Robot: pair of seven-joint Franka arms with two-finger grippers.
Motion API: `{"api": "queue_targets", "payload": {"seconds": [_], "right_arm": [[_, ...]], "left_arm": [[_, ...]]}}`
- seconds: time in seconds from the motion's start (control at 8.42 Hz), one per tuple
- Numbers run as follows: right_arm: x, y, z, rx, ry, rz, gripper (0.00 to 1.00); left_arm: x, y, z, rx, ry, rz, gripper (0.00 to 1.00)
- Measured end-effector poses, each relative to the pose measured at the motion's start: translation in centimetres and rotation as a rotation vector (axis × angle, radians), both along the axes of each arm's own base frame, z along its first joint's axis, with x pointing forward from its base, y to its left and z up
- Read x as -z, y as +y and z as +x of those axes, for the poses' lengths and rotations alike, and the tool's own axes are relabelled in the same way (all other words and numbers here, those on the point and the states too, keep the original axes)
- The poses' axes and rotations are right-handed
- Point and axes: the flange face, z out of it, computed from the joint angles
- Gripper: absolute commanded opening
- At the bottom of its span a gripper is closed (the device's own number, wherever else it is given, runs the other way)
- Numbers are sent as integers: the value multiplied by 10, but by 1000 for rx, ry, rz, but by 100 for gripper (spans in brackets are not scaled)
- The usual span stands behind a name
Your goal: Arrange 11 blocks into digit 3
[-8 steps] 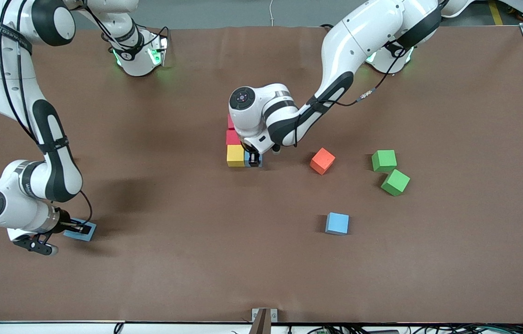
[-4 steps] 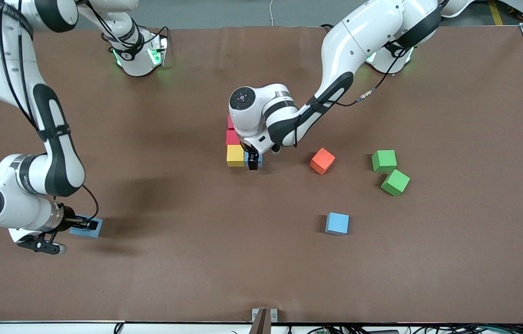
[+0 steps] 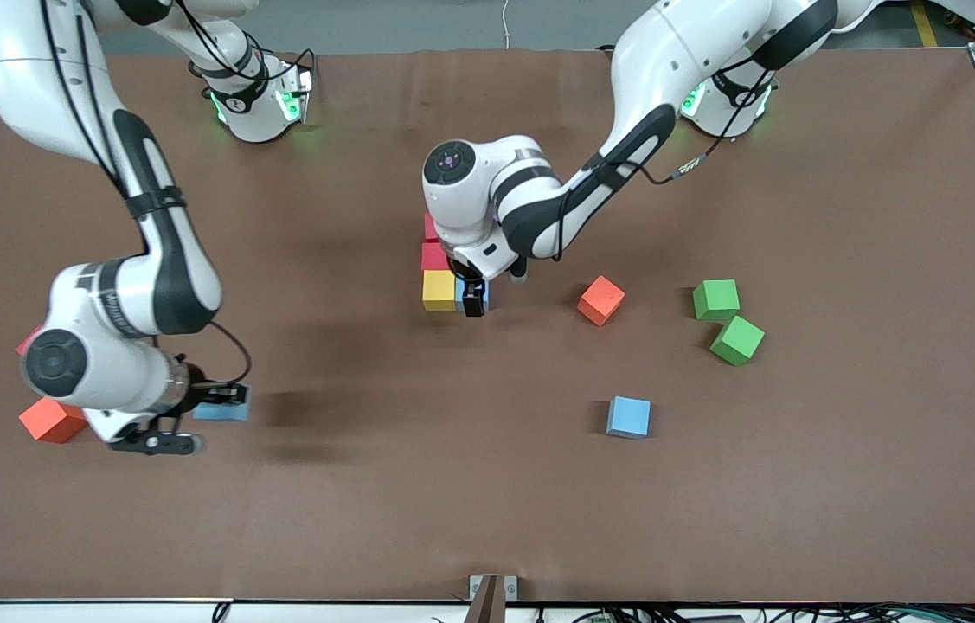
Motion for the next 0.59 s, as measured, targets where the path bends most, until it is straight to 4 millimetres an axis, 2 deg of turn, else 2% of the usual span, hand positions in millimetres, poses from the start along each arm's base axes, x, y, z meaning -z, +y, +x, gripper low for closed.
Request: {"api": "queue_targets", "payload": {"seconds": [0.24,0.36,0.59], "right_arm": [[4,47,-11,0,23,65,0],[5,79,-19,13,28,69,0],[9,140,-39,39,16,63,0]], "left_arm": [[-17,34,7,49,43,-4,100],[-22,64,26,54,65,-11,100],[-32,136,87,55,75,-29,100]]}}
